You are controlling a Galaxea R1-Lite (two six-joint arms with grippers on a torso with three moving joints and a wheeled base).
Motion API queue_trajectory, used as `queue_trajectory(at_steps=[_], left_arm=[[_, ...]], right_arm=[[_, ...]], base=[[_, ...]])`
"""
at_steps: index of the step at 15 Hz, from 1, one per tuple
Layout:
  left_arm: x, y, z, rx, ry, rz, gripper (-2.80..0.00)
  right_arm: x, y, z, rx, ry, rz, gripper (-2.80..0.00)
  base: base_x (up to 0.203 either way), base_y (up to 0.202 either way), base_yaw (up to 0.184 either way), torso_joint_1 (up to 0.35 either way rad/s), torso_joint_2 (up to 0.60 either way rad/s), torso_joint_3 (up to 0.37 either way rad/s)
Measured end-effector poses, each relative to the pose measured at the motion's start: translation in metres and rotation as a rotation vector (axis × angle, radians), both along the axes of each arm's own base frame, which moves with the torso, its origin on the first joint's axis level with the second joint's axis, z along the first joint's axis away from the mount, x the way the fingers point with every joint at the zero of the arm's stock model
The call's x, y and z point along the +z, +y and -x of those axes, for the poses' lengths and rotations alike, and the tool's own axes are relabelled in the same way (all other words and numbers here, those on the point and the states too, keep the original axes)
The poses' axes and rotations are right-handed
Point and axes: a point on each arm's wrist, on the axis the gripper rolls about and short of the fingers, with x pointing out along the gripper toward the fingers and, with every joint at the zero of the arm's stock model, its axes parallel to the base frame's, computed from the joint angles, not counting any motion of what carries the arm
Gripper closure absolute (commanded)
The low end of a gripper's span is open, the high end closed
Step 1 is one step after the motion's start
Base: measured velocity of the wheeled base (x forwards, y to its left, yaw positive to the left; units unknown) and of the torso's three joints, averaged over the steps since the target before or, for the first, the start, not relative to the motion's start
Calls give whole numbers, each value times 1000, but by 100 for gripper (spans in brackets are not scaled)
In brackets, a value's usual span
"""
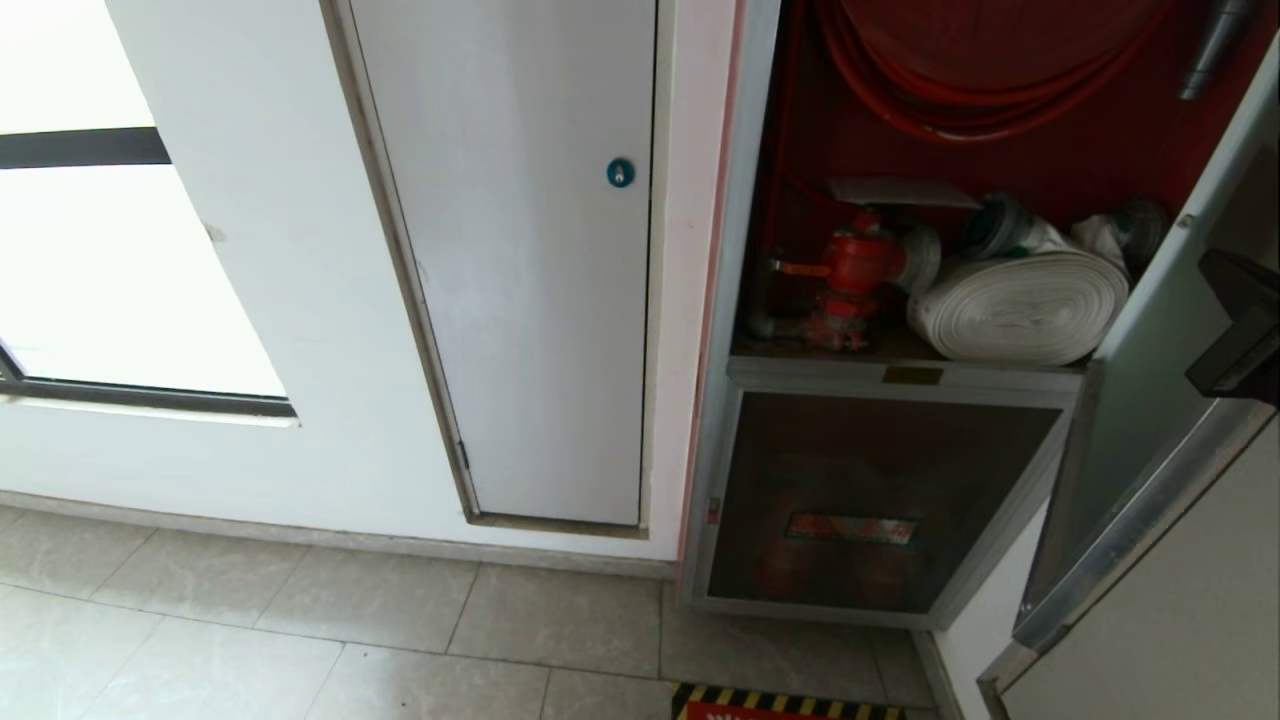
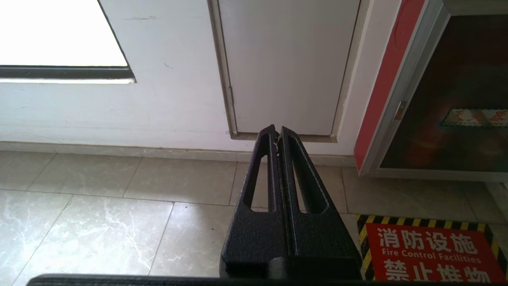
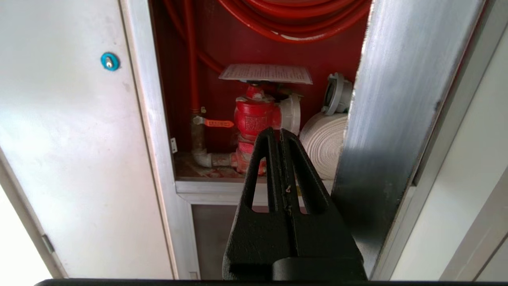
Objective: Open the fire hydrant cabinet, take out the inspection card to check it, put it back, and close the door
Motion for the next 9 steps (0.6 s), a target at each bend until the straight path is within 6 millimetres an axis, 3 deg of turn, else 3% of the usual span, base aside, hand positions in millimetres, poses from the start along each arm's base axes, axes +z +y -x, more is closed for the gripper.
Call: queue_trajectory(at_steps=[9], left_arm=[[0, 0, 0, 0, 0, 0, 0]], right_arm=[[-1, -14, 4, -79, -5, -14, 0]], base=[[0, 0, 0, 0, 0, 0]])
